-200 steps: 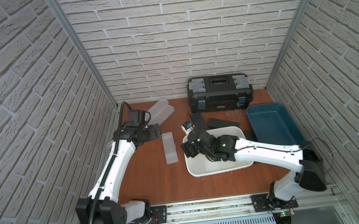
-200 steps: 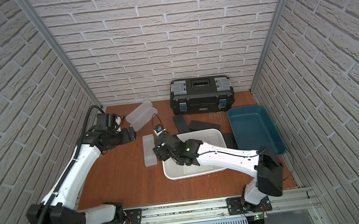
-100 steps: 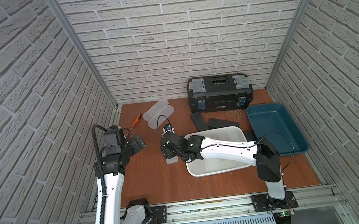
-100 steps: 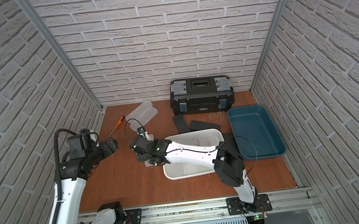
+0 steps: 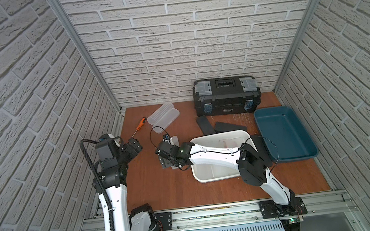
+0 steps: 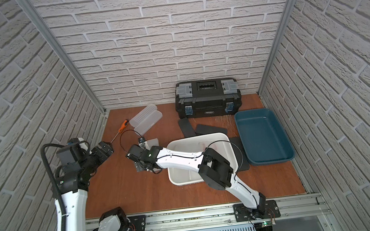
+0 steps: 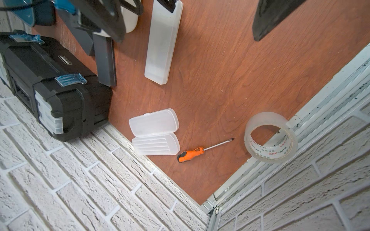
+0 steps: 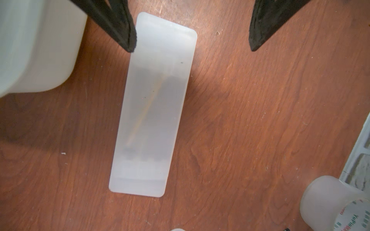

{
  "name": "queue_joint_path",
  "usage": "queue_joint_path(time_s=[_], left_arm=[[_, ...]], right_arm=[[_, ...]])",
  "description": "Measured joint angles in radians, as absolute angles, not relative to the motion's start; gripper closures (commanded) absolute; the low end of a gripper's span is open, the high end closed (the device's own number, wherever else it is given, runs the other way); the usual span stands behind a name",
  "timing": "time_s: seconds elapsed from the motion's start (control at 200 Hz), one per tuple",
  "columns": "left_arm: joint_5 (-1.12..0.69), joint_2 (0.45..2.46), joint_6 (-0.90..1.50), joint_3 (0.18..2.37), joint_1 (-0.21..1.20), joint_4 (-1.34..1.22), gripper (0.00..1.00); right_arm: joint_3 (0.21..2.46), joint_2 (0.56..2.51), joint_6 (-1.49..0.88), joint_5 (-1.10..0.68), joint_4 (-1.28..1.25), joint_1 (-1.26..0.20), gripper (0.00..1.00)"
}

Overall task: Place the pencil cases by color into the storage box
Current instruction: Pick up the pencil case from the center of the board.

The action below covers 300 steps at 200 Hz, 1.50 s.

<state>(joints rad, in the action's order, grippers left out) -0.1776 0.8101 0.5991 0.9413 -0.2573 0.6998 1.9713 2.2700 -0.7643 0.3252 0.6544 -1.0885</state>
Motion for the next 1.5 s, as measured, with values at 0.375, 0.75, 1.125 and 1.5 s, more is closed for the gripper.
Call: queue_joint_path(time_s=[0.375,0.75,1.125,1.5], left_arm=[[-0.210,0.815,0.593,0.941,-0.258,0.672,0.02],[-0.218,0.809,0.584,0.941,-0.259,0.653,0.02],[-0.235,0.802,0.580,0.913,-0.259,0.632,0.02],[-0.260,0.802,0.581,0.896,-0.259,0.605,0.02]], right_arm=[[1.971,2.286,-0.804,0.320,0.678,-1.078,0.04],[2.023,2.337,-0.874,0.339,0.717,-1.069,0.05],[2.079,2.407,-0.955,0.343,0.795,-1.064,0.06],[2.100,2.449,-0.995,0.333,0.811,-1.053,0.11]])
